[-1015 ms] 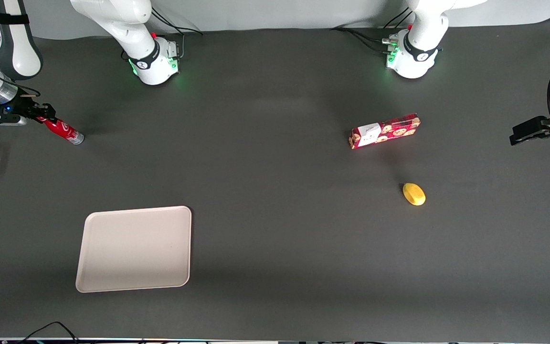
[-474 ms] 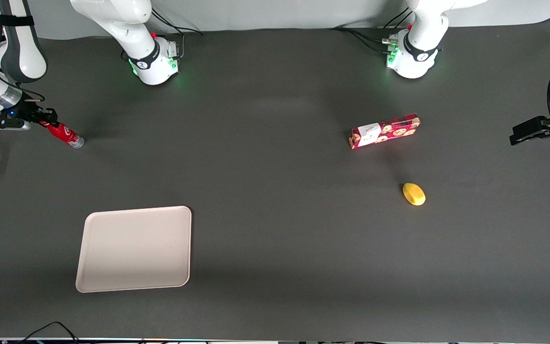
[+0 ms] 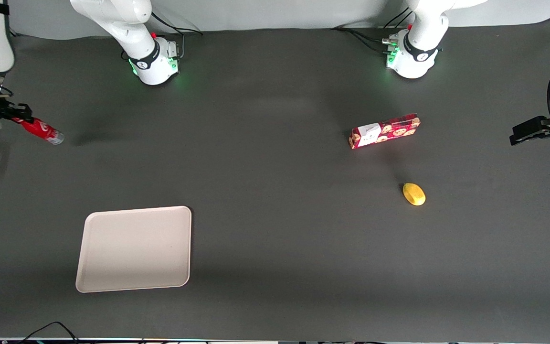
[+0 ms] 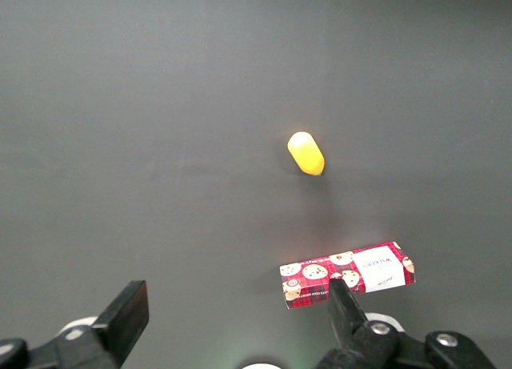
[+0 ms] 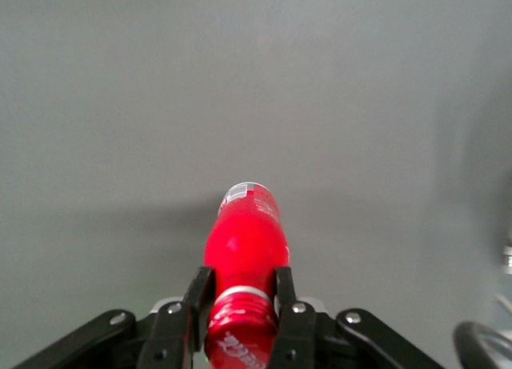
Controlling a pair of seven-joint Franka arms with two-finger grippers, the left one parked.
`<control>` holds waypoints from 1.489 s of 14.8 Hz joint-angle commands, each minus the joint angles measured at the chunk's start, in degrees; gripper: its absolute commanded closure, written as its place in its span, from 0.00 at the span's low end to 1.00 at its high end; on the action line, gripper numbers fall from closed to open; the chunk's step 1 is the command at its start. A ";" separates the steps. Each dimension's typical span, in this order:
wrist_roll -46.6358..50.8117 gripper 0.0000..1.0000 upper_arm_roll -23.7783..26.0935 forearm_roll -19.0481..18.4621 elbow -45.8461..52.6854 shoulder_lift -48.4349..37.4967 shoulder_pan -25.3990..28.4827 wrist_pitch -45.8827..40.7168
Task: Place coke bottle on tray
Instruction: 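Lift the bottle with the right gripper and carry it toward the white tray, then lower the held bottle onto the white tray's surface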
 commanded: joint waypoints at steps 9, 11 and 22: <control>1.61 1.00 10.09 5.86 51.07 18.30 3.13 -30.78; 2.39 1.00 12.46 6.47 57.66 23.83 3.13 -30.78; 18.82 1.00 25.65 8.67 74.57 50.82 3.04 -18.15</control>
